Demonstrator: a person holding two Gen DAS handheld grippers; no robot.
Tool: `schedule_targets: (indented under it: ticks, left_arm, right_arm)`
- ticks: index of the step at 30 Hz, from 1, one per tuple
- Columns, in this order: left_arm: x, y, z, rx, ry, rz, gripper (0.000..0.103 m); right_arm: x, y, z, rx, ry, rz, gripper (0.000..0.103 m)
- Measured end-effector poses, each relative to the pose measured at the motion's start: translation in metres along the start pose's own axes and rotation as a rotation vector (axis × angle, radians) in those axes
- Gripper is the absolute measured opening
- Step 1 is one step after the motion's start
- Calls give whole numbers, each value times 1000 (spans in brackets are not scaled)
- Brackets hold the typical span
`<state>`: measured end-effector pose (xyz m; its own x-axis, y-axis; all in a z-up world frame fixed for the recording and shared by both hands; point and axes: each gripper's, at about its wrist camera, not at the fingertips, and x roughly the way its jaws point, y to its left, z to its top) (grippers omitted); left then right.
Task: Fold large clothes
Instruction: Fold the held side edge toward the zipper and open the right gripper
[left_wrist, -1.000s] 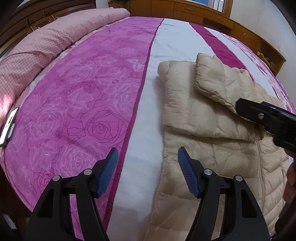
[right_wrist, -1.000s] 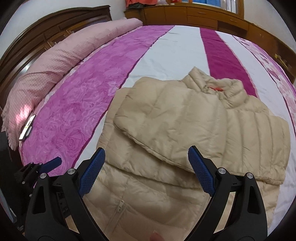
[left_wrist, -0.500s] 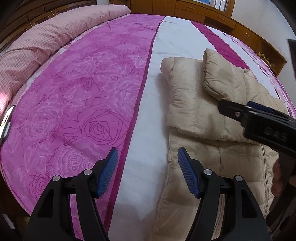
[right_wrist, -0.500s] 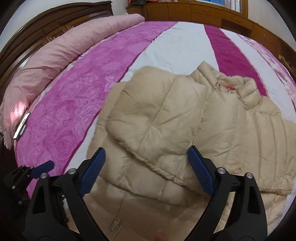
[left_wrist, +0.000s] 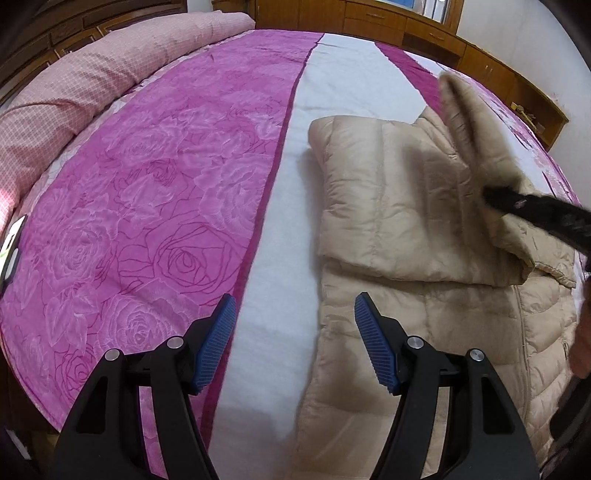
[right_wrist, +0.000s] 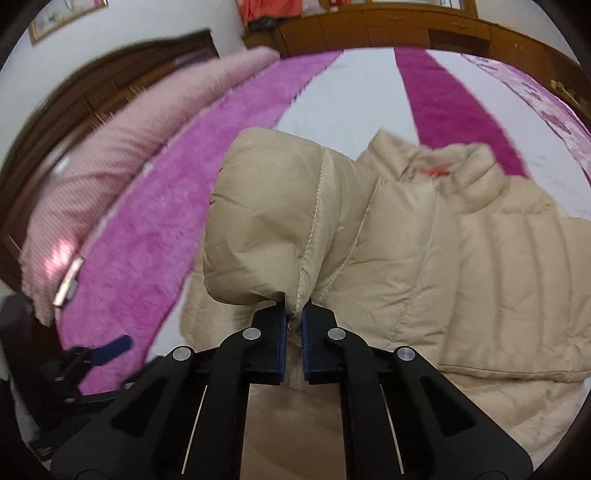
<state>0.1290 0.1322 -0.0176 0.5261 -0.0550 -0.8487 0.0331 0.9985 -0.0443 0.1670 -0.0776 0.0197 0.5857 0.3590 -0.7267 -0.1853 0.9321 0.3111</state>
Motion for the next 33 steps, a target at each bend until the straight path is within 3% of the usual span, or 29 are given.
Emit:
schedule_targets:
  ticks: [9, 13, 19, 24, 26, 33]
  left_arm:
    - [-7, -33, 13, 42, -35, -67, 66]
    - [-2, -50, 20, 61, -47, -102, 66]
    - [17, -75, 29, 107, -61, -118, 66]
    - [31, -86, 33, 122, -50, -87, 66]
    - [35, -87, 35, 120, -44, -80, 66]
    - [43, -89, 36, 124, -36, -64, 66]
  right_arm:
    - [-89, -59, 0, 76, -142, -47, 6]
    - [-112, -95, -12, 148, -153, -84, 6]
    - [-110, -141, -32, 249, -125, -141, 7]
    - [-99, -175, -49, 323, -89, -236, 17]
    - [-100, -185, -56, 344, -90, -276, 29]
    - [-116, -205, -67, 383, -134, -317, 44]
